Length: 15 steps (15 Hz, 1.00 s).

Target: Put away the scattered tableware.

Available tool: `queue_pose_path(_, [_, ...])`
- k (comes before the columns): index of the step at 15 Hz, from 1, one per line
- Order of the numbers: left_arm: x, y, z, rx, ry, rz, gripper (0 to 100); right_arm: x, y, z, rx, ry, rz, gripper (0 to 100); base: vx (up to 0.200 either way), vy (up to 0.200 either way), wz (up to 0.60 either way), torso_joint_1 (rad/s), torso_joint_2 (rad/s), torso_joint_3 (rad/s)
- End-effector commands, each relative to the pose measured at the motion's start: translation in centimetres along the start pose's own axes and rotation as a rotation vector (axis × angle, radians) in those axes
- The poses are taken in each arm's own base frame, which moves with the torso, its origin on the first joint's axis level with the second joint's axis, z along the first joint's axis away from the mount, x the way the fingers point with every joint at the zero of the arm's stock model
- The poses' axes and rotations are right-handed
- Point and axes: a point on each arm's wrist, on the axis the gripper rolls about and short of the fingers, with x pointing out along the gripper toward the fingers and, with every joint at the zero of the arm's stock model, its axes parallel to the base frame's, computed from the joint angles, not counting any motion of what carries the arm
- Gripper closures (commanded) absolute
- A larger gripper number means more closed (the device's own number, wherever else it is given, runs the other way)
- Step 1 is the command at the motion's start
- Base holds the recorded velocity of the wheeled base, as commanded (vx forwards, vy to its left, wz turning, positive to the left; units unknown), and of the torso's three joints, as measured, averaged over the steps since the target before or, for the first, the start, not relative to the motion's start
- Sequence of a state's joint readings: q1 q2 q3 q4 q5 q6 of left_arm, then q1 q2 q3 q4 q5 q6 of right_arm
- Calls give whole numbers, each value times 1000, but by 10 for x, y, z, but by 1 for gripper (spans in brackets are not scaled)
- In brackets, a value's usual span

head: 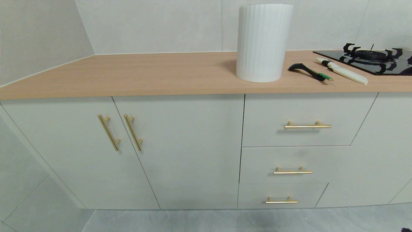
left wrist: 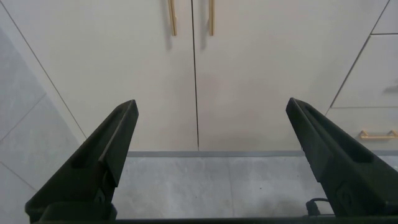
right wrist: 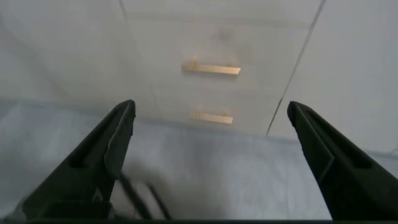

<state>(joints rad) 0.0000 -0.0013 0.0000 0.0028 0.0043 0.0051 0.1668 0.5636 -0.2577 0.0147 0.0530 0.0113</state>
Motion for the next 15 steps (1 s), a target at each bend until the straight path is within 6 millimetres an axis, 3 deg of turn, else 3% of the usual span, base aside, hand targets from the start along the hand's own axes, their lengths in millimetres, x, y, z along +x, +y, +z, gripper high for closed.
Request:
queue_pose_path(1, [0,0,0,1,2,0,0,73,0,36,-1,252,23,0,0,0,0,0,0,0])
queue_pose_path(4, [0,0,0,0,2,0,0,137,-2,49,2,329,13,0,0,0,0,0,0,0])
queue_pose_path(9, [0,0,0,0,2,0,0,229,-4,43,15,399,5,0,0,0,0,0,0,0])
queue_pose_path(15, [0,0,0,0,2,0,0,272,-9,9,19,444,-52,0,0,0,0,0,0,0])
